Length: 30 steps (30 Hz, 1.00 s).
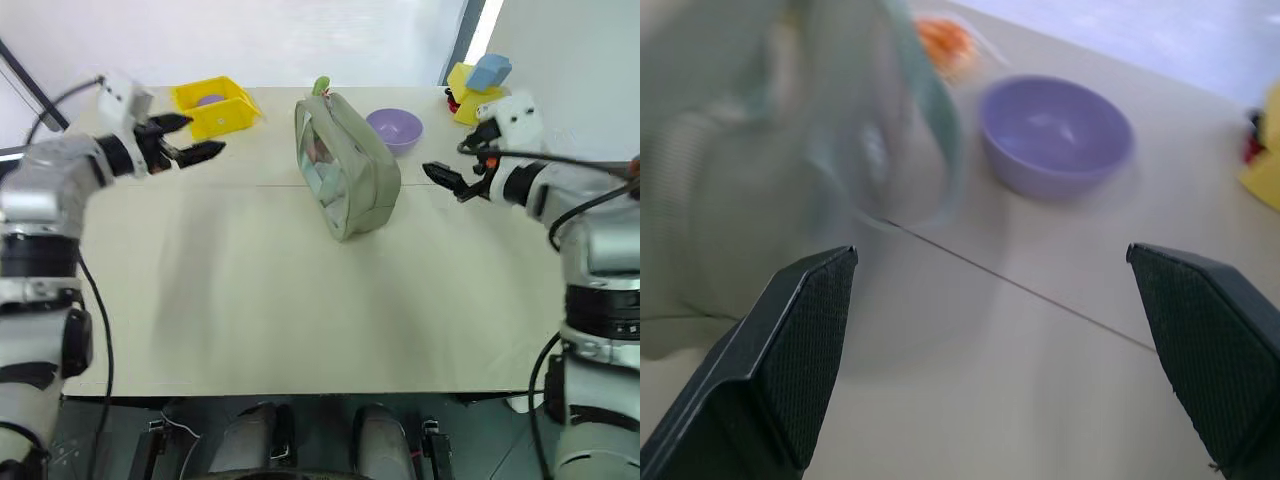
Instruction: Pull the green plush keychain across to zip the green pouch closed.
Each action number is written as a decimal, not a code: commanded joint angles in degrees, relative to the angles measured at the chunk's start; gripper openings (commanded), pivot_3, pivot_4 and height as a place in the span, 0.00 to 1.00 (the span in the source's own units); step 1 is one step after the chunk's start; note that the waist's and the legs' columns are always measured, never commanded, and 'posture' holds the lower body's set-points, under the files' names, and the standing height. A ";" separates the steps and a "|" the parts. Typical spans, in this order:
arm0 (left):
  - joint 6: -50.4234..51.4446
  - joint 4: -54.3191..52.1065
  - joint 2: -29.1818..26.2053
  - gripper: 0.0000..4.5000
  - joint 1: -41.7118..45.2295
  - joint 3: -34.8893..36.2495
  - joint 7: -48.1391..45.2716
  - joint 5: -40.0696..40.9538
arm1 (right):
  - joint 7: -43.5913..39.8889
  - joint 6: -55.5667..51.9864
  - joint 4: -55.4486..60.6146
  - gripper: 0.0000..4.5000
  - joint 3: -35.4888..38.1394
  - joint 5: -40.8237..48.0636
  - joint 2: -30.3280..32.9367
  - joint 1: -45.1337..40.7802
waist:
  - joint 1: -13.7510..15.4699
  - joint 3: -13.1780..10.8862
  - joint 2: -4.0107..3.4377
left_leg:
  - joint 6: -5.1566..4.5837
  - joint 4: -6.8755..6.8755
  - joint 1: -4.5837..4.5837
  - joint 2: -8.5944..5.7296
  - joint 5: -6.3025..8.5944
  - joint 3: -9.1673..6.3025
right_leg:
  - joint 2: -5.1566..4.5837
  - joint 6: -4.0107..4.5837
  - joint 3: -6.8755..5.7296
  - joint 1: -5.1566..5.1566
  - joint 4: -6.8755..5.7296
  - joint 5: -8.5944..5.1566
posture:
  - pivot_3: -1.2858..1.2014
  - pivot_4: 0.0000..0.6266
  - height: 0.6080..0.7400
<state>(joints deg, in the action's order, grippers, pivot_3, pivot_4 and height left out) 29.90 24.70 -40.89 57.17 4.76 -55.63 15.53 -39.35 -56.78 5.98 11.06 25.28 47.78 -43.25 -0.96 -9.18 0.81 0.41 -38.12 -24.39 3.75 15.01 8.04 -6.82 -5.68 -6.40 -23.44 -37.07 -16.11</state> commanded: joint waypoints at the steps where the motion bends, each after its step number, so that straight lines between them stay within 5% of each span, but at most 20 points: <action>1: -1.94 4.45 -2.72 0.99 3.43 -1.31 -7.41 0.07 | -2.81 -5.03 2.27 1.00 1.42 4.80 1.94 -3.53 | 0.13 0.00 0.00 | 0.00 -0.01 0.02 0.00 0.00 0.00 | 0.00 0.00 0.00 0.02 0.00 0.00 | 0.52 0.24 0.99; 18: -7.70 10.25 -1.69 0.99 7.38 -2.80 -11.42 -1.88 | 1.11 -7.68 5.40 1.00 -1.74 6.54 -0.09 -9.18 | 0.11 -0.03 0.05 | -0.03 -0.08 -0.14 0.00 0.01 0.02 | -0.01 0.00 0.01 -0.13 -0.08 0.00 | 0.52 0.24 0.99; 23: -7.67 8.83 -2.09 0.99 8.85 -3.71 -13.54 -2.31 | 6.38 -13.30 3.26 1.00 -3.08 7.54 -7.03 -18.32 | 0.02 -0.03 0.05 | -0.02 -0.07 -0.14 0.01 0.01 0.04 | -0.01 0.00 0.02 -0.16 -0.12 0.00 | 0.52 0.24 0.99; 30: -3.66 2.54 -0.03 0.99 7.98 -3.49 -14.85 0.33 | 14.24 -6.31 -6.60 1.00 -15.15 -1.99 -20.38 -22.43 | 0.18 -0.03 0.05 | -0.02 -0.10 -0.17 0.02 0.01 0.05 | -0.01 0.00 0.03 -0.15 -0.14 0.00 | 0.52 0.24 0.99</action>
<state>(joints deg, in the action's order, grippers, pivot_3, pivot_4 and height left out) 26.01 29.28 -40.93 65.30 0.92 -70.41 15.09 -26.71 -66.22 0.98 -2.78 26.43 27.56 -65.33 -0.78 -9.21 0.86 0.38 -38.23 -24.57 3.74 15.02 8.09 -6.84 -5.68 -6.37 -23.60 -37.22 -16.10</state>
